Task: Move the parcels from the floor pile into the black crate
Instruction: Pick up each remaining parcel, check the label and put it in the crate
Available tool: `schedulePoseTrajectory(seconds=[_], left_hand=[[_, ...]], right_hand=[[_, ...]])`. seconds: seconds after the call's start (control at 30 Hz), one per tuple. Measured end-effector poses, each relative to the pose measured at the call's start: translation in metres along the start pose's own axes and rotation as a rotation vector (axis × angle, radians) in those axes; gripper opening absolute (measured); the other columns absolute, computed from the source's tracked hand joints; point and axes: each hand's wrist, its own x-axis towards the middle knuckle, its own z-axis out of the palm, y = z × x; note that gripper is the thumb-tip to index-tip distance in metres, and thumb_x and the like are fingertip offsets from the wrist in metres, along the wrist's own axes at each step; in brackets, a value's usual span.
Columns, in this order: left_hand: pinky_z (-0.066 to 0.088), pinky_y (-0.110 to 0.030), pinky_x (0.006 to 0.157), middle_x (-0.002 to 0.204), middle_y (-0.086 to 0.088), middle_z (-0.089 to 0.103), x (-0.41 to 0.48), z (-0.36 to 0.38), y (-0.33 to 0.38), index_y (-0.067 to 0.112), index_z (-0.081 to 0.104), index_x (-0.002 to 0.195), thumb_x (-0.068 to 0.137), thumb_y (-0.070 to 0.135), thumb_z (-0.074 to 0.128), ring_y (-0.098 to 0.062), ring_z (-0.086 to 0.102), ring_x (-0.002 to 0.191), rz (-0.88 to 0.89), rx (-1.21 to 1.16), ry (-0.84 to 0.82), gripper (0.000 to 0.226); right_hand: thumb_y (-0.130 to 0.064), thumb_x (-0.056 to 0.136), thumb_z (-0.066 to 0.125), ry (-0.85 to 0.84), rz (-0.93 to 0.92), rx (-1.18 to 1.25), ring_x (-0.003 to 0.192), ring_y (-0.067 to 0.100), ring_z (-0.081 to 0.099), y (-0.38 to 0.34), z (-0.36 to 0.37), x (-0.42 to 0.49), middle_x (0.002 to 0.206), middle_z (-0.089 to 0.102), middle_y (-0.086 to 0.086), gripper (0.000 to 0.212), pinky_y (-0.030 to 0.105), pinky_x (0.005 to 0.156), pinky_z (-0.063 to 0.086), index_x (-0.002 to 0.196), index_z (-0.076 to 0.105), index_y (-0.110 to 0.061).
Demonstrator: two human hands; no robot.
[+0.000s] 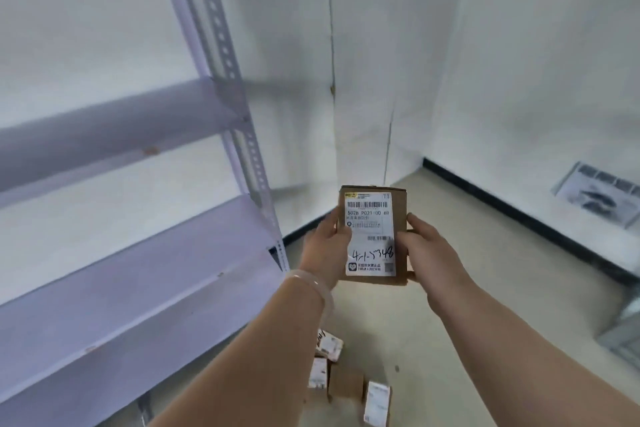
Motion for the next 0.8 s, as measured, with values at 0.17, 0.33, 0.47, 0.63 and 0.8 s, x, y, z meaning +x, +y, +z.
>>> schedulePoseTrajectory(seconds=[0.17, 0.33, 0.47, 0.63, 0.8], left_hand=[[0.056, -0.047, 0.087, 0.126, -0.01, 0.059, -0.068, -0.071, 0.074, 0.039, 0.052, 0.126, 0.091, 0.017, 0.043, -0.029, 0.065, 0.105, 0.086, -0.128, 0.169, 0.042], [0.057, -0.043, 0.085, 0.114, -0.003, 0.069, -0.132, -0.155, 0.121, 0.035, 0.054, 0.126, 0.092, 0.012, 0.042, -0.025, 0.068, 0.101, 0.205, -0.192, 0.302, 0.043], [0.059, -0.04, 0.08, 0.111, 0.003, 0.071, -0.189, -0.236, 0.129, 0.045, 0.058, 0.112, 0.092, 0.023, 0.044, -0.019, 0.069, 0.097, 0.252, -0.192, 0.417, 0.033], [0.058, -0.044, 0.084, 0.108, 0.004, 0.071, -0.262, -0.351, 0.103, 0.045, 0.061, 0.102, 0.091, 0.028, 0.043, -0.019, 0.068, 0.098, 0.254, -0.177, 0.557, 0.028], [0.057, -0.037, 0.077, 0.102, 0.005, 0.072, -0.341, -0.481, 0.053, 0.045, 0.064, 0.09, 0.092, 0.029, 0.042, -0.016, 0.068, 0.093, 0.184, -0.153, 0.681, 0.027]], right_hand=[[-0.012, 0.079, 0.047, -0.171, -0.181, -0.085, 0.085, 0.005, 0.062, -0.094, 0.043, -0.055, 0.089, 0.067, -0.019, 0.049, 0.034, 0.071, 0.054, 0.07, 0.065, -0.057], [-0.014, 0.081, 0.048, -0.326, -0.345, -0.096, 0.087, 0.006, 0.063, -0.157, 0.11, -0.107, 0.092, 0.07, -0.013, 0.045, 0.028, 0.068, 0.051, 0.085, 0.064, -0.057], [-0.018, 0.082, 0.049, -0.438, -0.436, -0.121, 0.091, 0.01, 0.065, -0.178, 0.19, -0.159, 0.096, 0.068, -0.016, 0.045, 0.022, 0.062, 0.047, 0.107, 0.063, -0.052], [-0.025, 0.083, 0.044, -0.607, -0.488, -0.212, 0.094, 0.009, 0.06, -0.173, 0.308, -0.232, 0.106, 0.066, -0.014, 0.043, 0.025, 0.064, 0.044, 0.11, 0.056, -0.056], [-0.023, 0.086, 0.041, -0.753, -0.475, -0.249, 0.093, 0.005, 0.057, -0.142, 0.44, -0.319, 0.107, 0.065, -0.013, 0.042, 0.022, 0.059, 0.041, 0.118, 0.054, -0.047]])
